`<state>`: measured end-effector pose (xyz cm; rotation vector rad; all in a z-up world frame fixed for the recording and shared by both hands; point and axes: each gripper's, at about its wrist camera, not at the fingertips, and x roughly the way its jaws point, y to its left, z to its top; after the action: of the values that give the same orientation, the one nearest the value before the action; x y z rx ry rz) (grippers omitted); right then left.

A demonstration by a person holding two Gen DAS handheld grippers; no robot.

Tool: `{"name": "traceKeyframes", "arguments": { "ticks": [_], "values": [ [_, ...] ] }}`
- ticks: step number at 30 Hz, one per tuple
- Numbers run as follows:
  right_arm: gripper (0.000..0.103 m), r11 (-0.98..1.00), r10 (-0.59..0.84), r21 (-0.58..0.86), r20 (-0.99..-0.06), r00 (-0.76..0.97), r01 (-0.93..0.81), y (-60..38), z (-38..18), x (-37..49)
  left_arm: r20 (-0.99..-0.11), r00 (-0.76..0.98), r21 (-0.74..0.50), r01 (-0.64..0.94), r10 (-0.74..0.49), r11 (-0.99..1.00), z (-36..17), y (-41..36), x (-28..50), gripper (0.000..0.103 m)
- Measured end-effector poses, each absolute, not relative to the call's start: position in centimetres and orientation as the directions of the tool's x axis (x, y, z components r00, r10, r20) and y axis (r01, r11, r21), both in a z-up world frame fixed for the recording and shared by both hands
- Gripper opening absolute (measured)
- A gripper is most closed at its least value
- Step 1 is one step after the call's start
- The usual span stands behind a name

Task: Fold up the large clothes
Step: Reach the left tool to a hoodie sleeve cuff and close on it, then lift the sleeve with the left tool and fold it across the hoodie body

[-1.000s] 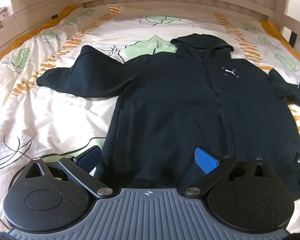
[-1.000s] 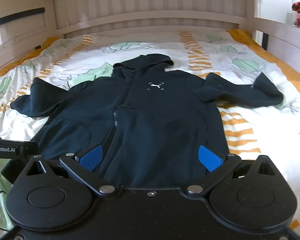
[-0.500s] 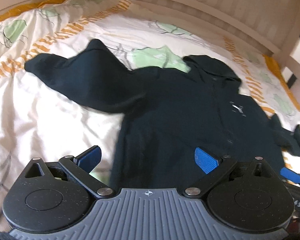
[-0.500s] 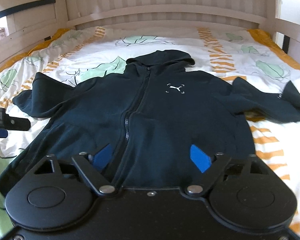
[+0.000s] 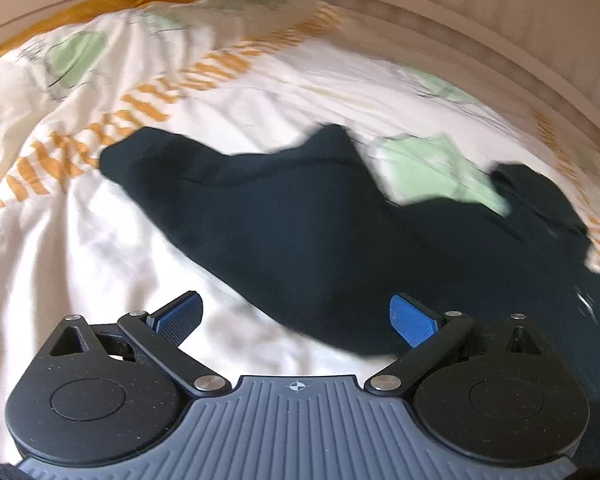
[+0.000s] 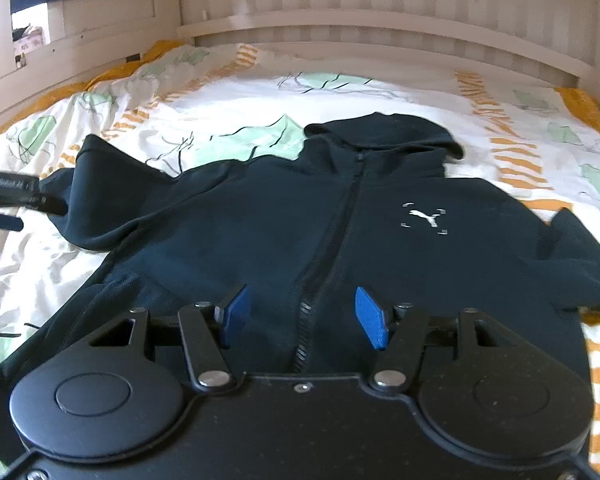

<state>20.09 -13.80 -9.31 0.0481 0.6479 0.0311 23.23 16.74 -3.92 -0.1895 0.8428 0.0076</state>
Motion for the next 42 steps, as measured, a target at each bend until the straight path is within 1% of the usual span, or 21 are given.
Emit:
{"name": "traceKeyframes", "arguments": {
  "ticks": [7,12,14,17,18,19,20,21,22,23,24,26,28,31,34,35,37,41,42],
  "values": [
    [0.063,0.997,0.079,0.061,-0.609,0.789,-0.053,-12.0,-9.8,22.3,-0.762,0.647,-0.264,-0.277,-0.024,0.924,-6.0,23.1,28.2,0.101],
    [0.063,0.996,0.094,0.061,-0.616,0.782,-0.071,-10.8,-10.2,23.3,-0.762,0.647,-0.312,-0.368,0.000,0.876,-7.6,25.9,31.0,0.100],
    [0.063,0.995,0.096,0.061,-0.621,0.778,-0.074,-10.6,-10.4,23.6,-0.751,0.660,-0.337,-0.390,0.004,0.857,-8.2,26.4,31.7,0.100],
    [0.064,0.995,0.098,0.060,-0.625,0.774,-0.078,-10.3,-10.5,24.0,-0.705,0.709,-0.379,-0.391,0.012,0.839,-8.7,26.9,32.3,0.100],
    [0.064,0.995,0.098,0.057,-0.625,0.775,-0.080,-10.2,-10.5,24.1,-0.689,0.724,-0.406,-0.379,-0.006,0.831,-8.8,27.1,32.4,0.100],
    [0.064,0.995,0.098,0.054,-0.623,0.776,-0.082,-10.0,-10.5,24.2,-0.675,0.738,-0.427,-0.367,-0.021,0.827,-8.9,27.2,32.5,0.090],
    [0.064,0.995,0.098,0.050,-0.621,0.777,-0.086,-9.9,-10.5,24.4,-0.656,0.754,-0.442,-0.360,-0.023,0.822,-8.9,27.3,32.5,0.072],
    [0.064,0.995,0.100,0.048,-0.619,0.779,-0.089,-9.7,-10.5,24.6,-0.647,0.762,-0.443,-0.374,-0.002,0.815,-8.7,27.4,32.4,0.027],
    [0.064,0.995,0.102,0.046,-0.618,0.779,-0.094,-9.4,-10.5,24.8,-0.647,0.763,-0.445,-0.384,0.007,0.809,-8.7,27.4,32.4,0.008],
    [0.064,0.994,0.106,0.044,-0.618,0.779,-0.100,-9.2,-10.5,25.1,-0.634,0.773,-0.468,-0.374,-0.010,0.801,-8.5,27.8,32.3,0.009],
    [0.064,0.993,0.112,0.044,-0.617,0.779,-0.108,-8.8,-10.5,25.4,-0.609,0.793,-0.502,-0.362,-0.025,0.785,-8.3,28.1,32.1,0.008],
    [0.063,0.990,0.133,0.049,-0.608,0.783,-0.129,-8.2,-10.5,26.1,-0.586,0.810,-0.512,-0.373,0.002,0.774,-7.2,28.1,31.4,0.005],
    [0.055,0.985,0.167,0.063,-0.592,0.788,-0.161,-7.5,-10.4,27.0,-0.544,0.838,-0.511,-0.364,0.034,0.779,-5.7,27.8,30.9,0.005],
    [0.048,0.979,0.197,0.075,-0.572,0.797,-0.188,-6.4,-10.5,28.8,-0.469,0.878,-0.483,-0.342,0.092,0.806,-3.1,27.1,29.7,0.005],
    [0.039,0.977,0.214,0.106,-0.580,0.786,-0.188,-5.6,-10.8,31.0,-0.406,0.905,-0.462,-0.322,0.126,0.826,-1.3,26.7,28.8,0.005],
    [0.038,0.975,0.221,0.122,-0.583,0.781,-0.186,-5.5,-11.0,31.7,-0.395,0.909,-0.450,-0.320,0.136,0.834,-0.9,26.5,28.6,0.005],
    [0.029,0.974,0.225,0.140,-0.595,0.771,-0.176,-5.1,-11.5,33.3,-0.378,0.913,-0.424,-0.317,0.152,0.848,-0.5,26.1,28.7,0.005],
    [0.023,0.975,0.219,0.173,-0.634,0.741,-0.140,-4.7,-13.2,36.5,-0.364,0.918,-0.415,-0.312,0.158,0.854,-0.3,25.7,28.7,0.005],
    [0.019,0.976,0.215,0.175,-0.641,0.737,-0.132,-4.6,-13.7,37.0,-0.361,0.920,-0.419,-0.308,0.155,0.854,-0.2,25.7,28.6,0.005]
  ]
}}
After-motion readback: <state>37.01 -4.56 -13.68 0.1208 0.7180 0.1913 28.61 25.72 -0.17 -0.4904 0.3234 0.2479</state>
